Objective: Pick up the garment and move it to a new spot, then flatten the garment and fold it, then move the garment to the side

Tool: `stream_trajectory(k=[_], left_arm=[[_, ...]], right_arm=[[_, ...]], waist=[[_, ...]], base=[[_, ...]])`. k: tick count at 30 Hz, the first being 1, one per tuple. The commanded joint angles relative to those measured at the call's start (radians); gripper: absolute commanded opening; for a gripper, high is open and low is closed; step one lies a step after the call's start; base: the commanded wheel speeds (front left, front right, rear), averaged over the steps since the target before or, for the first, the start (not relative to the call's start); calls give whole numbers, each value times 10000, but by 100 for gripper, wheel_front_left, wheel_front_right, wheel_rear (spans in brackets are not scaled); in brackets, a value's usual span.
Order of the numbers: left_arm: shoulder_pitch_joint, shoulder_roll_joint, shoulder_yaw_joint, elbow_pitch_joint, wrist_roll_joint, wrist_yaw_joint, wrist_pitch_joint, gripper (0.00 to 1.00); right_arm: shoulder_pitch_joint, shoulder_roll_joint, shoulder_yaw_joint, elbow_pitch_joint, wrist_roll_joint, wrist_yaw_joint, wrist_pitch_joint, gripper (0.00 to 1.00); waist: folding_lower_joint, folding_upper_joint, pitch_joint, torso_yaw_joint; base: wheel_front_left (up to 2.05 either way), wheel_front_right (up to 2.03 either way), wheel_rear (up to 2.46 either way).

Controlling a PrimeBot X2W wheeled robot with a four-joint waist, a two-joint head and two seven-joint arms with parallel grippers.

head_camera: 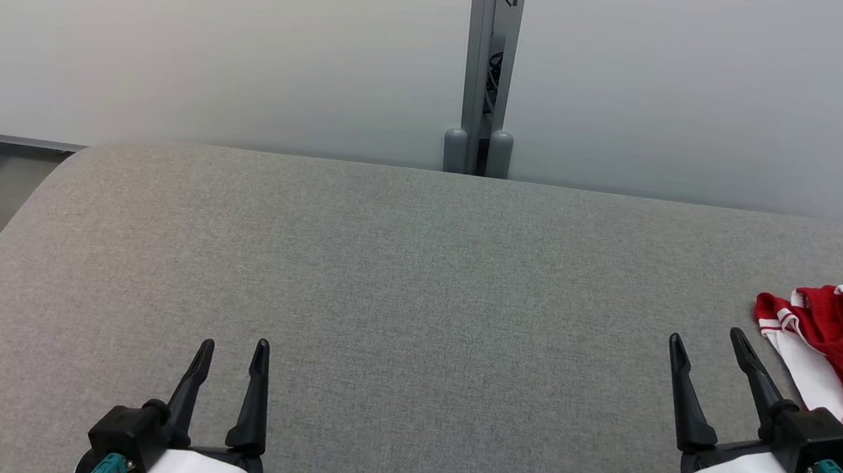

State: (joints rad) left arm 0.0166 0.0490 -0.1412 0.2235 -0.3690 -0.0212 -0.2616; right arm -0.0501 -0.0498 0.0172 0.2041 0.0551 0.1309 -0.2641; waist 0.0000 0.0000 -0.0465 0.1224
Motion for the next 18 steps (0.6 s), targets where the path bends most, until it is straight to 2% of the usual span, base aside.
stream_trajectory(k=[1,9,10,14,18], left_arm=[[90,38,49,6,-25,-75,-30,100],[101,38,79,49,-201,-63,-30,100],[5,-2,22,51,-155,-47,3,0],[224,-27,-46,408,-163,-42,50,0],[91,-25,-161,396,-896,-78,137,0]], right_arm=[[151,-30,22,-4,-5,0,-5,100],[119,-30,8,31,2,0,-5,100],[6,2,-5,28,5,0,0,0],[216,134,-13,376,0,0,8,0],[162,125,-447,382,834,0,432,0]], waist=[[0,0,-3,13],[0,0,0,78],[0,0,0,79],[0,0,1,85],[0,0,17,41]], base=[[0,0,0],[0,0,0],[0,0,0],[0,0,0],[0,0,0]])
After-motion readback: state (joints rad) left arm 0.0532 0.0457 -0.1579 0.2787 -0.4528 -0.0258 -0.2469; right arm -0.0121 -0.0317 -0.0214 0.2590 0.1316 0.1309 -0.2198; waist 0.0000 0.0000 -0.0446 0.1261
